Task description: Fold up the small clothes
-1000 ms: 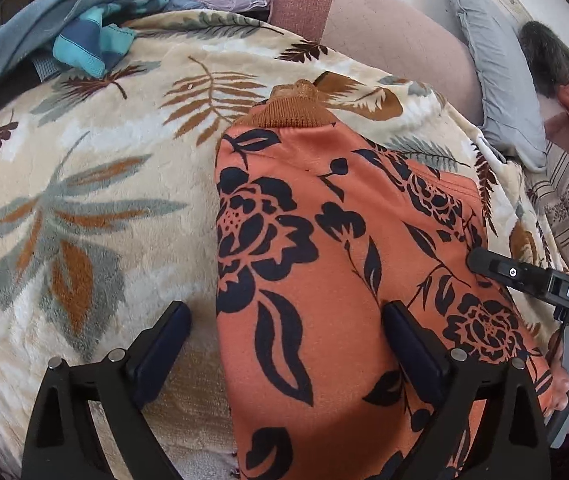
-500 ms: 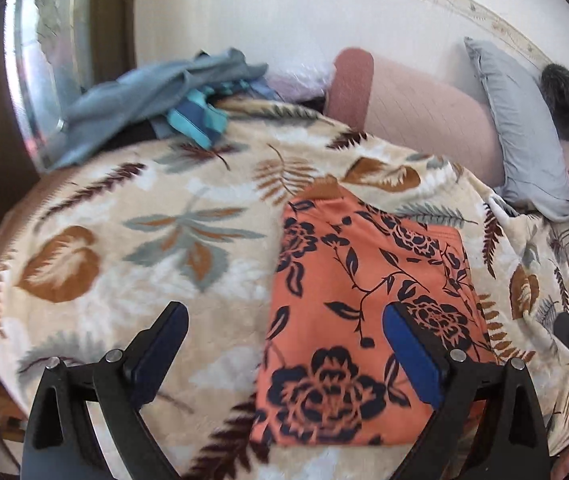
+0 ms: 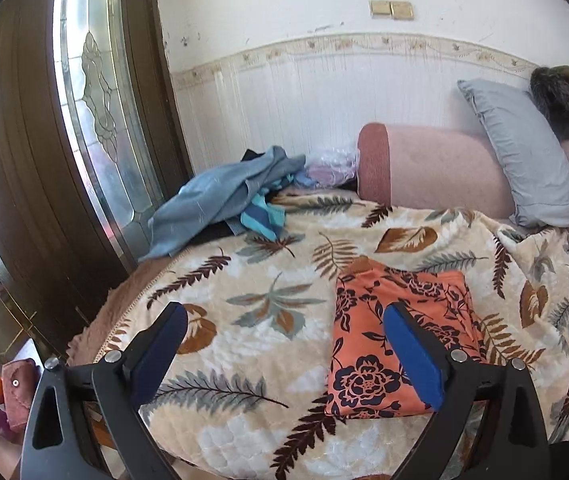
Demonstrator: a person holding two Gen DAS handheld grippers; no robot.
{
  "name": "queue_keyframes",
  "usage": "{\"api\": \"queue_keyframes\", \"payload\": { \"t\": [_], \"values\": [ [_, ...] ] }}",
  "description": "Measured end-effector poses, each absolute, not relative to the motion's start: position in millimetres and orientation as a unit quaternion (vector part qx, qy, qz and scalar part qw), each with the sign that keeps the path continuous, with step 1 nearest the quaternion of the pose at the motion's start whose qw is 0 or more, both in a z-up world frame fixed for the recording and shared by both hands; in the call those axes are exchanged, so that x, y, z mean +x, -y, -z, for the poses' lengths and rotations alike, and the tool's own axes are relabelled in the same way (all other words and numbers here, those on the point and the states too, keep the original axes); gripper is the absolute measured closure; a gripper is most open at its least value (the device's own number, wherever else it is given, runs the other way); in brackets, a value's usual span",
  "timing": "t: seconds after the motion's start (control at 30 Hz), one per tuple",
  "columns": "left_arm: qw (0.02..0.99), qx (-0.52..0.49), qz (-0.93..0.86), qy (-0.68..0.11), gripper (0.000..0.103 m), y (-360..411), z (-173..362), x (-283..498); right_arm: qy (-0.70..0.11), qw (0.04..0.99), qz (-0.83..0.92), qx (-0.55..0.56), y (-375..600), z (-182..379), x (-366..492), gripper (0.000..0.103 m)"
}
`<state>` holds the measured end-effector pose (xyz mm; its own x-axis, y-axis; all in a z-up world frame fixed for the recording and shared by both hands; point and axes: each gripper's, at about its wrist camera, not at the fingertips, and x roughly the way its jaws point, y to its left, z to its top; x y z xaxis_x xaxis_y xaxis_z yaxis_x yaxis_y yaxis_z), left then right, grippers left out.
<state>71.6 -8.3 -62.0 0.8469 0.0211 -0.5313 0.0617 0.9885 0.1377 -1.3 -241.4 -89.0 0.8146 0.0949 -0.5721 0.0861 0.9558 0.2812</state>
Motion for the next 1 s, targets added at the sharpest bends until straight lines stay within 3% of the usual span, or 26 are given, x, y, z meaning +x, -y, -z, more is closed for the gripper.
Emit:
{"api": "queue_keyframes", "payload": {
  "t": [1.0],
  "values": [
    [0.964, 0.098, -0.006, -0.246, 0.002, 3.4, 13.7, 18.0, -0.291, 0.948, -0.024, 0.124, 199.2, 55.9, -18.3, 0.038]
  ]
}}
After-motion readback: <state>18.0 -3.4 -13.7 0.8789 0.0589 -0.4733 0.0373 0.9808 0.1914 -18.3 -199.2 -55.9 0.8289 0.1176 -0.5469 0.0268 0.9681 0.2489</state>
